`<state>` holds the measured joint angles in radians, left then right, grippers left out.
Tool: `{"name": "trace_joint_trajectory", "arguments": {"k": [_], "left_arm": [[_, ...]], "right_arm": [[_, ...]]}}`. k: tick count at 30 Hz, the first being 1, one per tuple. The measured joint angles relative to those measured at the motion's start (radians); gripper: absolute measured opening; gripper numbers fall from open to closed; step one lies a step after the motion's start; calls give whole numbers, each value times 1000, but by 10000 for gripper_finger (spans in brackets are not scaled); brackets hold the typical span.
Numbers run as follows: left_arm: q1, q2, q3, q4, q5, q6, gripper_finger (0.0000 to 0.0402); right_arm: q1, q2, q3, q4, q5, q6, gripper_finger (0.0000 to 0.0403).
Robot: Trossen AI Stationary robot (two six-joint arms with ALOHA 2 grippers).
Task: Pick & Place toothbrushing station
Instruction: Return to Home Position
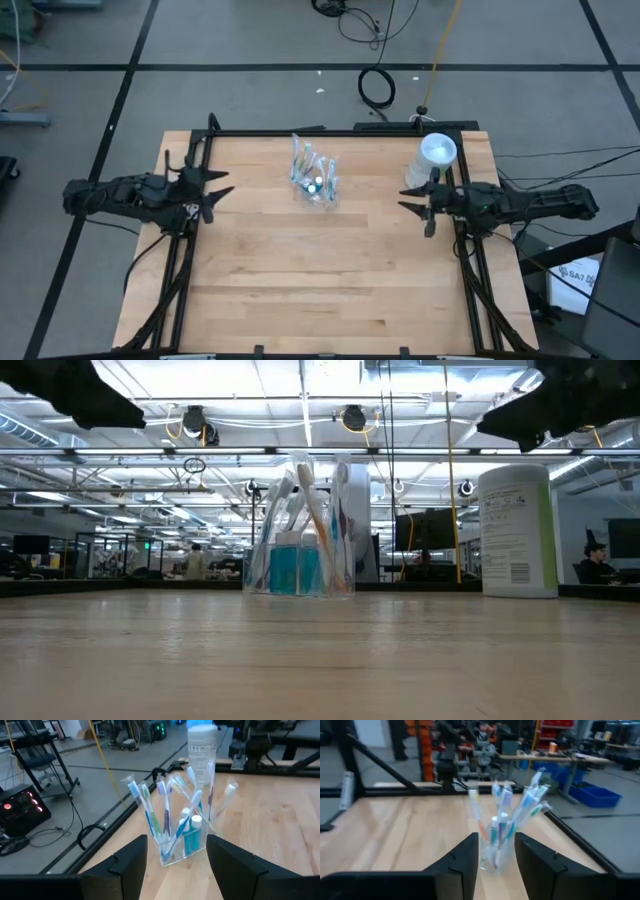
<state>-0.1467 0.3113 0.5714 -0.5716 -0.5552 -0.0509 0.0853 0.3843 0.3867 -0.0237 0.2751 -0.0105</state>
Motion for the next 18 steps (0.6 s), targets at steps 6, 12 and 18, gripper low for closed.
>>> {"name": "trace_joint_trajectory", "arguments": {"k": [6, 12, 18], "left_arm": [[0, -173, -106, 59, 1, 57, 212], [0, -308, -192, 125, 10, 83, 212], [0, -301, -268, 261, 58, 129, 212]], "right_arm": [[0, -197, -104, -8, -72, -8, 116], [0, -372, -160, -51, -72, -8, 114], [0, -371, -175, -63, -73, -7, 114]]}}
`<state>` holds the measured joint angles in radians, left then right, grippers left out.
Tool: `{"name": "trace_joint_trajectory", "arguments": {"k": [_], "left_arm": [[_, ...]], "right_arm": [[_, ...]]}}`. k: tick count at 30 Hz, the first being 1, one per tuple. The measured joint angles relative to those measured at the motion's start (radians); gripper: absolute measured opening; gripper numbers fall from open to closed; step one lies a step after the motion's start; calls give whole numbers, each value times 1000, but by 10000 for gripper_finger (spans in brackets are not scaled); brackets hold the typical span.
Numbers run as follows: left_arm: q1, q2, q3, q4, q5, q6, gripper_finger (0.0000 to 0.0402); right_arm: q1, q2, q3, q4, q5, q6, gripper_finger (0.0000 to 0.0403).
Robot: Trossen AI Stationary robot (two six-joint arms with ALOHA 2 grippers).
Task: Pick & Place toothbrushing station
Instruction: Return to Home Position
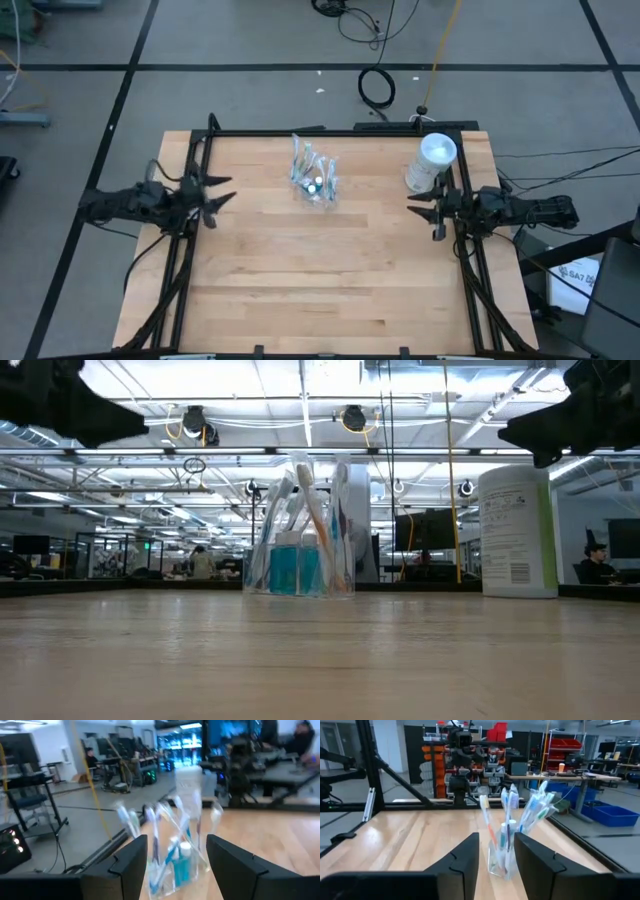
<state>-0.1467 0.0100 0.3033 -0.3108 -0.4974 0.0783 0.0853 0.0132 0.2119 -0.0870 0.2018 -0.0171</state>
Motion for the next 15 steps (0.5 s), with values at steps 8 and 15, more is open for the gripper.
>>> {"name": "trace_joint_trajectory", "arguments": {"k": [8, 15], "left_arm": [[0, -3, -161, 277, 167, 132, 212], [0, -4, -179, 283, 280, 136, 212]], "right_arm": [[0, -10, -31, 8, -159, -5, 114], [0, -10, -102, 122, -158, -27, 114]]}}
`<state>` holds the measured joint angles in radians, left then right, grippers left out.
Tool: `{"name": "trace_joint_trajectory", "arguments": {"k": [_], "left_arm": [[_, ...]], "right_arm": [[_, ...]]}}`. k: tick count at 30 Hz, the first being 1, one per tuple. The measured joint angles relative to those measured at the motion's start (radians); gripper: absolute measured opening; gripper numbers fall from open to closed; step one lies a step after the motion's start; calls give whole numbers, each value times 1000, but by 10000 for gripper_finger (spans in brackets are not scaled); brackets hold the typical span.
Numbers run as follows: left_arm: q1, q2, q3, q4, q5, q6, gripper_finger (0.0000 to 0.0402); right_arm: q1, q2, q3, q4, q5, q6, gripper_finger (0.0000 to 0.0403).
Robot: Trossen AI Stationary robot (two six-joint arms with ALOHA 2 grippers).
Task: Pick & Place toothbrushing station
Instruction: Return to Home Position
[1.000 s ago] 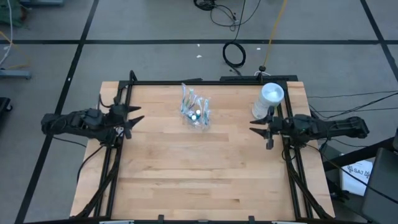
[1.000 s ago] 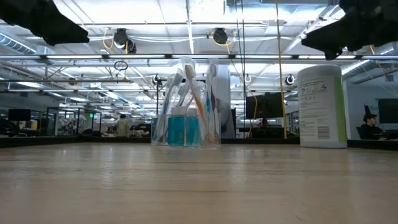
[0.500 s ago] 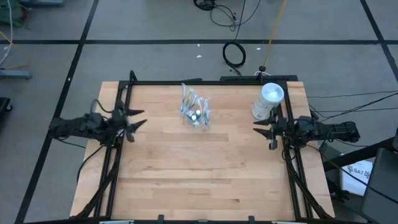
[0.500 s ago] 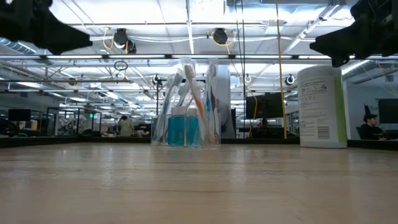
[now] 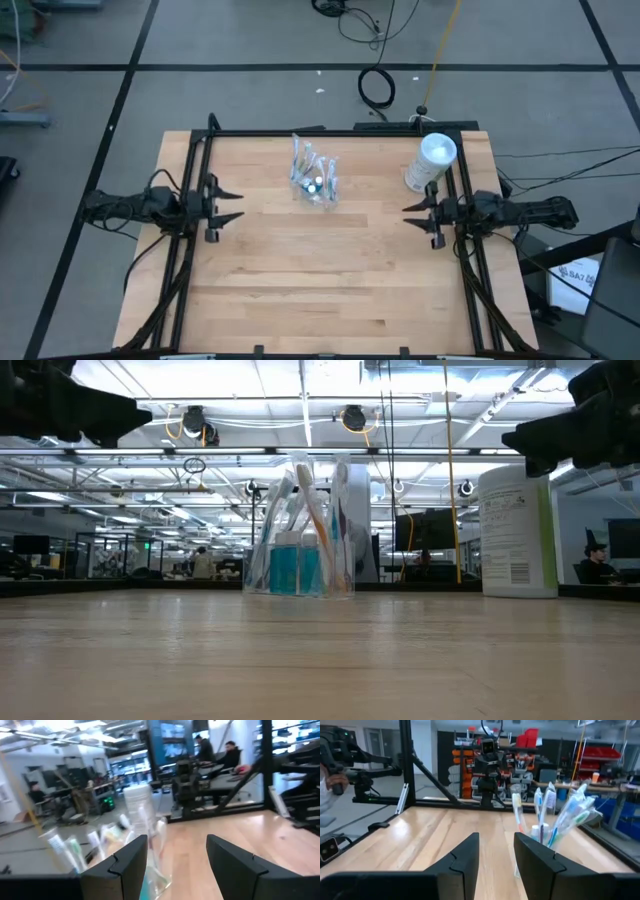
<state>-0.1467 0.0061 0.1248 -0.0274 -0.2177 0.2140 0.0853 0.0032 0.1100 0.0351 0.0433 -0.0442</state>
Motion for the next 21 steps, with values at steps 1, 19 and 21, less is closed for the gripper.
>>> {"name": "trace_joint_trajectory", "arguments": {"k": [1, 19, 21], "left_arm": [[0, -1, 1, 1, 14, 3, 212], [0, 1, -110, 74, 69, -78, 212], [0, 0, -108, 62, 79, -85, 212]], "right_arm": [[0, 0, -12, 20, 1, -8, 114], [0, 1, -50, 59, 6, 29, 114], [0, 1, -50, 59, 7, 27, 114]]}}
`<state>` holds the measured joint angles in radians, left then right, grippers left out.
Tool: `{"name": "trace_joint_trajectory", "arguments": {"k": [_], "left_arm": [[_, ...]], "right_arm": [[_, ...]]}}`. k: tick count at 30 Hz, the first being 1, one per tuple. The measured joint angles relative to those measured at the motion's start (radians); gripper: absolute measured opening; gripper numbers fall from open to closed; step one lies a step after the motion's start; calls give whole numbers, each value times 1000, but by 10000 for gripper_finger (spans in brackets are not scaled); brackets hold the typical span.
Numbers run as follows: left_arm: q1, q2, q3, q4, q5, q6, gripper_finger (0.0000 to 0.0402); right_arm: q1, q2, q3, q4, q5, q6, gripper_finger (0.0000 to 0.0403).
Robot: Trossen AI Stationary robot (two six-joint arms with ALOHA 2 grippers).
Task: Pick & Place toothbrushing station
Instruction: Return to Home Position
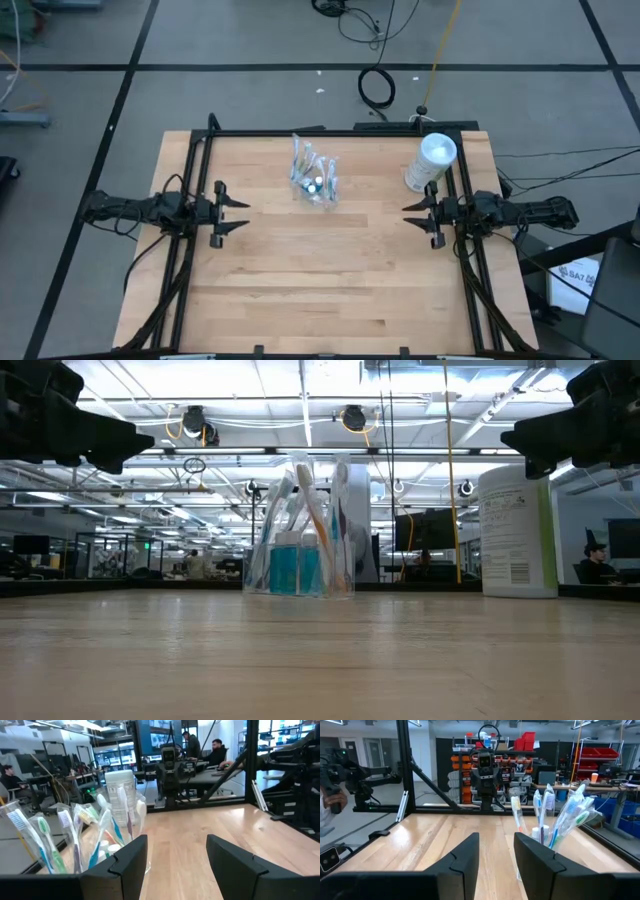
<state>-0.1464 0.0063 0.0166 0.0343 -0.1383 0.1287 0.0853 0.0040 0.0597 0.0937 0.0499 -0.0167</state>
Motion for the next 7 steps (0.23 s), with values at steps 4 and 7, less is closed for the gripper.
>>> {"name": "trace_joint_trajectory", "arguments": {"k": [4, 7], "left_arm": [[0, 0, 0, -1, 0, 10, 212], [0, 0, 0, 3, 0, 24, 212]], "right_arm": [[0, 0, -1, 0, 0, -2, 114], [0, 0, -1, 0, 0, -2, 114]]}}
